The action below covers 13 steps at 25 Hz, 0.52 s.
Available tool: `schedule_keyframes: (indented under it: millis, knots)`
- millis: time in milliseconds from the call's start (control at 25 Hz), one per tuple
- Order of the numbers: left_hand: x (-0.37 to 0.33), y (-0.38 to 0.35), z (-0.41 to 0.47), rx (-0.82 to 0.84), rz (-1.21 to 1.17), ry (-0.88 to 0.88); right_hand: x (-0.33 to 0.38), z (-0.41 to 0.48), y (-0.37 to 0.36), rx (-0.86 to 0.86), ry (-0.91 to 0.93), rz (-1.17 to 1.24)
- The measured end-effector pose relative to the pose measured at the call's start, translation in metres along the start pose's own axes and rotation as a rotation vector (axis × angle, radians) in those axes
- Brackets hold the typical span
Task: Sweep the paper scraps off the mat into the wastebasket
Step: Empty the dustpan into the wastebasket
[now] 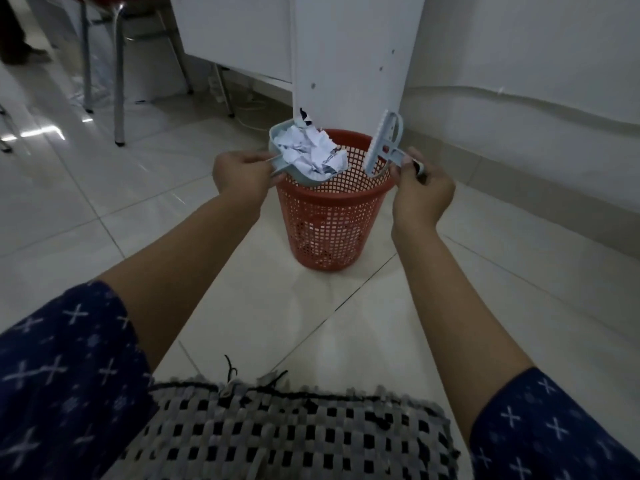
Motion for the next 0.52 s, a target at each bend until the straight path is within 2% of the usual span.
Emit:
schedule_keyframes:
  millis: [80, 200, 280, 360, 520]
  knots:
    - [-0.010, -0.009, -0.001, -0.028, 0.181, -0.231, -0.009, -0.001, 0.000, 0.028, 0.006, -0.048]
    - [-0.031, -0.025, -0.024, -0.003, 0.515, -0.800, -0.017, -0.006, -0.001, 0.048, 0.001, -0.042]
    - [-0.037, -0.037, -0.035, 0.063, 0.663, -1.081, -0.018, -0.008, -0.002, 0.034, 0.000, -0.013]
    - [-0.041, -0.045, -0.041, 0.125, 0.796, -1.234, -0.019, -0.010, 0.000, 0.010, -0.011, 0.012]
    - [-0.046, -0.047, -0.048, 0.146, 1.005, -1.345, -0.019, -0.014, 0.002, 0.016, -0.015, 0.006]
Point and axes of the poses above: each hand's wrist, its own z-axis towards the middle knuckle, its own y-axis out of the back of the hand, x = y × z, the point moved 4 cm from there along z, towards the middle knuckle, and after that the axes turned 10 degrees about -x, right-handed, at the moved point
